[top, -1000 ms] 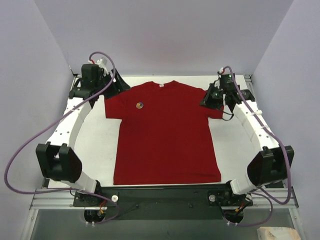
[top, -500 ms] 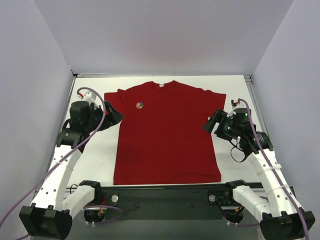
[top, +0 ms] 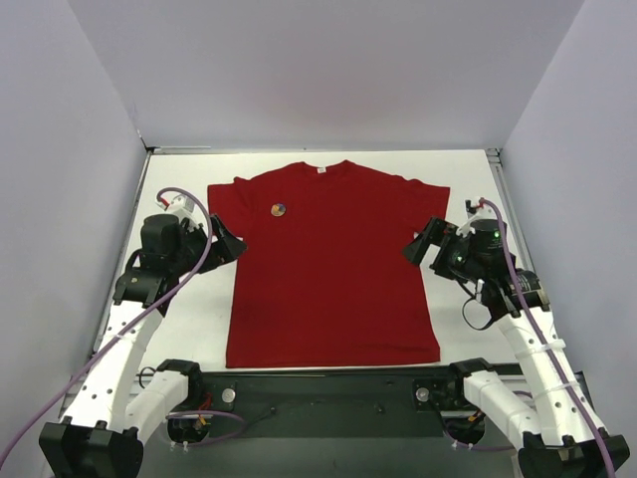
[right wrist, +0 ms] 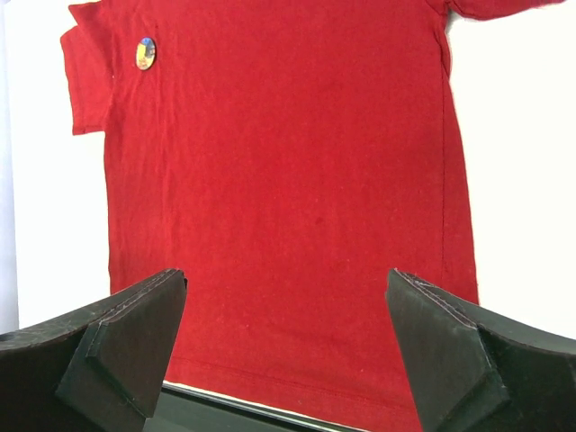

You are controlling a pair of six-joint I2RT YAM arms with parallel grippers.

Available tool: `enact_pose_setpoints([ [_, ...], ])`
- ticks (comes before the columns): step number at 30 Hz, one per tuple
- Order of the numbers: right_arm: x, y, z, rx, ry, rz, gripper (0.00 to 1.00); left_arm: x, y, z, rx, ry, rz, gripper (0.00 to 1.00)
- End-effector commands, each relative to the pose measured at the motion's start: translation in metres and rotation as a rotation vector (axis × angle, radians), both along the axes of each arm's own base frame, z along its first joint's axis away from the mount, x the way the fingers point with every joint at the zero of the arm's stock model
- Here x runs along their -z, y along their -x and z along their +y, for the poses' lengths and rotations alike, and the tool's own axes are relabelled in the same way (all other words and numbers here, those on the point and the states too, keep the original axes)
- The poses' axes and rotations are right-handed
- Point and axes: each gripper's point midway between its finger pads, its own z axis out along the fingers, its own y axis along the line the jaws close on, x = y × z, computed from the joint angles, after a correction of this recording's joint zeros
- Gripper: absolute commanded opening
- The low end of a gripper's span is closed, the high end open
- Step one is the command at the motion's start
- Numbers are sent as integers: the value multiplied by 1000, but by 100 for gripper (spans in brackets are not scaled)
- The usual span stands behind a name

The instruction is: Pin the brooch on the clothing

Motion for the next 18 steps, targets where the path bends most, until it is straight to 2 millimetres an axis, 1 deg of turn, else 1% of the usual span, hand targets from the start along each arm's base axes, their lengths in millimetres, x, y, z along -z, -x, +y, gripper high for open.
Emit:
enact_pose_setpoints([
  [1,-26,-7,-3,17,-2,-86,100,-33,-8,-4,35,-1,-121,91],
  [6,-26,-7,-5,24,7,-93,100,-34,-9,-4,38,-8,-137,91],
  [10,-23,-5,-8,30,18,-96,100,-29,-9,4,2,-33,-117,91],
  [12,-24,-5,-9,36,23,-110,100,-29,-8,5,-5,-37,-119,91],
  [16,-35,-3,-11,43,15,-161,100,-33,-8,6,-9,-41,-142,91],
  [18,-44,-2,-12,50,11,-205,100,-37,-7,7,-12,-39,-158,91],
])
